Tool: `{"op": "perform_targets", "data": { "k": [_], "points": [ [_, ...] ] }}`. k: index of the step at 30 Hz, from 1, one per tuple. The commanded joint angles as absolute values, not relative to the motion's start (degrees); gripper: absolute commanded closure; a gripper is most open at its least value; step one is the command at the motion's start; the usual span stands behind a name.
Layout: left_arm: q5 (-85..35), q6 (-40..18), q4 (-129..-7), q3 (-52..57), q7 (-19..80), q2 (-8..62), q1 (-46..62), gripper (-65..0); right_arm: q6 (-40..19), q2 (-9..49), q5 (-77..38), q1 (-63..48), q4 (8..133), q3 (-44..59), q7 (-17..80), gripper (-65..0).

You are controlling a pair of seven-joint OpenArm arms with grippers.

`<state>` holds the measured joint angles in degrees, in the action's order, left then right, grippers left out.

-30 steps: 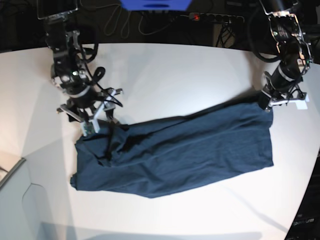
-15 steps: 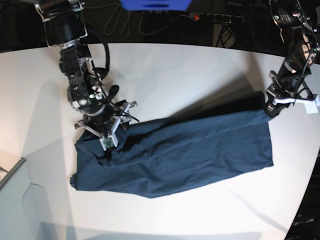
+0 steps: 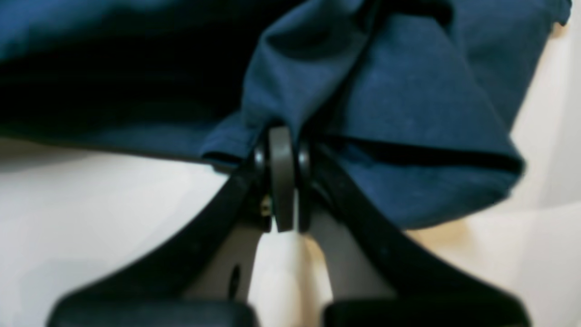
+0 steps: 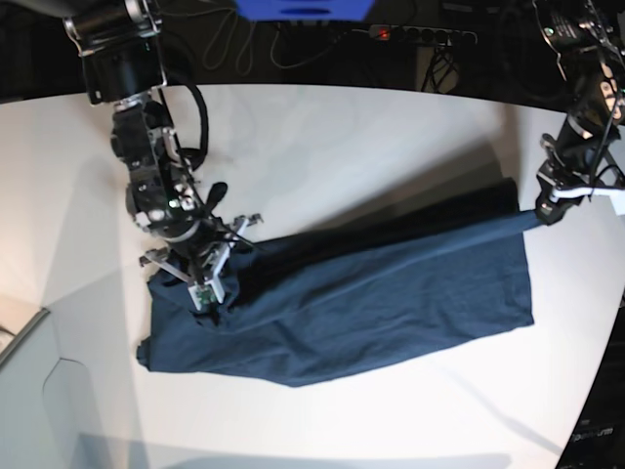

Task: Layout the t-shirt on the table in an organized manner, then fold the t-shirt properly
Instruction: 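Lower both grippers to grasp the shirt edges again, then lift the shirt edge with both grippers and swing it up high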

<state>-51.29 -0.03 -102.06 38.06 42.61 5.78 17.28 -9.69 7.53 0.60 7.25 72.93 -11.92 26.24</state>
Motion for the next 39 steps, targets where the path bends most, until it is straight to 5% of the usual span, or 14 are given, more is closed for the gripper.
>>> {"op": "perform_targets", "data": {
  "k": [1,15,28,39],
  "points": [
    [-52.3,-0.3,-103.2,38.6,41.8,6.4,17.1,0.0,-9.5,8.9,0.3,6.4,76.2,-10.9,24.9,0.0],
    [-56.8,-0.4,-103.2,38.7,41.9,5.8,18.5,0.0,-9.7,13.1,0.3,-20.4,112.1,0.6,24.5,0.0],
    [-63.3,-0.4,-103.1,39.7,41.9,8.9,26.9,0.0,-9.9,15.3,0.3,-34.2,113.2,-0.5,24.3,0.0],
    [-63.8,-0.4,-102.8,43.2,41.9,8.7,30.4,0.0,-9.9,15.3,0.4,-34.9,112.7,1.3,24.4,0.0]
  ]
}}
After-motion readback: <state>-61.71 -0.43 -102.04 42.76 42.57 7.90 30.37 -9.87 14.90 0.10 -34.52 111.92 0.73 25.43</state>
